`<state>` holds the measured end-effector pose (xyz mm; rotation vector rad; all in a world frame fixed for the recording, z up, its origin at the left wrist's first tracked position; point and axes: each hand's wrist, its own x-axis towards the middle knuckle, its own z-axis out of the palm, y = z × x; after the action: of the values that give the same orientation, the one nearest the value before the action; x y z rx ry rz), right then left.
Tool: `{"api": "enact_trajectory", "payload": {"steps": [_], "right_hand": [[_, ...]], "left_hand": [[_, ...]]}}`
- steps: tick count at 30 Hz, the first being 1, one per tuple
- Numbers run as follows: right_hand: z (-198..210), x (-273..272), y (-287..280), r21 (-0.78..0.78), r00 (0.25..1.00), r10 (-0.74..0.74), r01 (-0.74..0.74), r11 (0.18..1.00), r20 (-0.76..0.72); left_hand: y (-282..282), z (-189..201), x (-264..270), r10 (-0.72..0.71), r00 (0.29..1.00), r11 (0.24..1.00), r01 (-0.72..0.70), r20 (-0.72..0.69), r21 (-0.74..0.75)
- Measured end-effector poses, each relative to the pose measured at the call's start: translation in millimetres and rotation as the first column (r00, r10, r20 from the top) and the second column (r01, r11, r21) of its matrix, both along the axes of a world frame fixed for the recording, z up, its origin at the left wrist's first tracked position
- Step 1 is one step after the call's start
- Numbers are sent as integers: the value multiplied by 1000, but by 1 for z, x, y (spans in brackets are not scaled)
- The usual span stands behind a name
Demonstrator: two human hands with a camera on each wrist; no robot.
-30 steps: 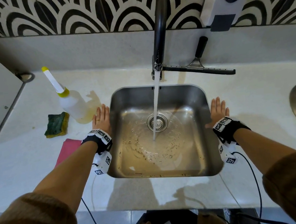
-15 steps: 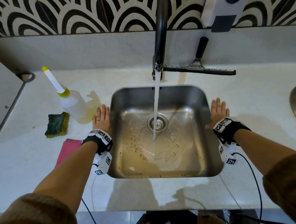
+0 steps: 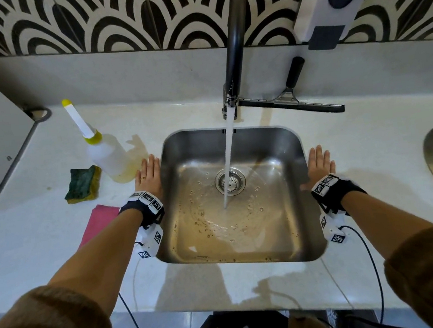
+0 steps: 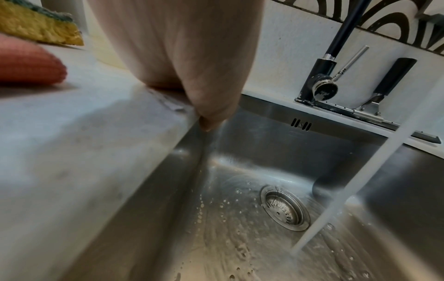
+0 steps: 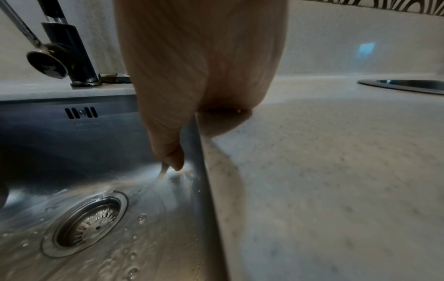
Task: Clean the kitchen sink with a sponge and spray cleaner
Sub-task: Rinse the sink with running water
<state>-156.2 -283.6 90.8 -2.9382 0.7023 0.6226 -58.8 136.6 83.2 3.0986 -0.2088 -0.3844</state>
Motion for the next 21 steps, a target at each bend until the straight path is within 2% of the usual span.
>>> {"api": "enact_trajectory", "payload": {"steps": [6, 8, 10, 14, 17, 21], "right_hand": [[4, 10, 3, 9, 998, -68, 68, 998, -15], [11, 18, 8, 60, 991, -131, 129, 990, 30], [17, 30, 17, 127, 982, -144, 128, 984, 119], [33, 66, 36, 221, 956, -57, -9, 975, 287], [44, 97, 47, 260, 948, 41, -128, 957, 316], [58, 130, 70, 323, 913, 98, -238, 916, 396]], "left_hand": [[-1, 1, 0, -2, 1000, 1000, 2, 0, 16], [-1, 1, 0, -1, 1000, 1000, 1, -5, 12], [-1, 2, -1, -2, 1000, 1000, 2, -11, 8], [-3, 5, -2, -5, 1000, 1000, 6, -20, 16], [-2, 6, -2, -8, 1000, 1000, 8, -30, 4], [-2, 2, 0, 8, 1000, 1000, -8, -11, 11]]}}
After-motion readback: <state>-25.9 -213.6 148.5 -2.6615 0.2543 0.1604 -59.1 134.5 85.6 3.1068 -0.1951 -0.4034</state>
